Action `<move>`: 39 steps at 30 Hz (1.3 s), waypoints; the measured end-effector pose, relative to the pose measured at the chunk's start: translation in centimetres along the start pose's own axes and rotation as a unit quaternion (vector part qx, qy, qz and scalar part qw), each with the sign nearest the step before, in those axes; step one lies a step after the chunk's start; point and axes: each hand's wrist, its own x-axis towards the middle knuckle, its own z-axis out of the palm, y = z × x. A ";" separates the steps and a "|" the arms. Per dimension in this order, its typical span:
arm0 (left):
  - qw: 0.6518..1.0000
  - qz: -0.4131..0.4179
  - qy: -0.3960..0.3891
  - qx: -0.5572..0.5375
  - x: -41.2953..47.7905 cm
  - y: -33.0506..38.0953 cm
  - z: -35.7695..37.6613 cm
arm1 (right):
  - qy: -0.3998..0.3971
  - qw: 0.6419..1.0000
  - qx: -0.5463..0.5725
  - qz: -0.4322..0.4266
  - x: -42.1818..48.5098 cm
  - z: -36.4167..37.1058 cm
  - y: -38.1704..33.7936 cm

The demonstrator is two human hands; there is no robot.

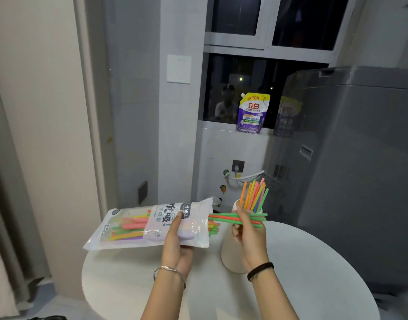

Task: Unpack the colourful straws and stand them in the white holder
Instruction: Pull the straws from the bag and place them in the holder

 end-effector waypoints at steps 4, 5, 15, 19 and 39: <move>1.000 -0.015 -0.008 -0.013 0.0 -0.3 0.1 | -0.009 1.000 -0.005 -0.025 0.1 0.2 0.2; 1.000 -0.014 -0.011 -0.013 -0.1 -0.6 0.3 | -0.032 0.999 -0.021 -0.026 -0.1 0.6 0.4; 0.997 -0.039 -0.021 -0.060 0.1 -1.5 1.8 | -0.033 0.981 0.179 -0.061 1.1 1.5 -2.6; 0.997 -0.030 -0.020 -0.065 0.5 -1.3 2.5 | -0.034 0.968 0.242 -0.055 2.7 1.4 -6.3; 0.999 -0.024 -0.009 -0.020 1.2 -1.4 2.7 | -0.022 0.985 -0.030 -0.167 7.8 1.6 -14.3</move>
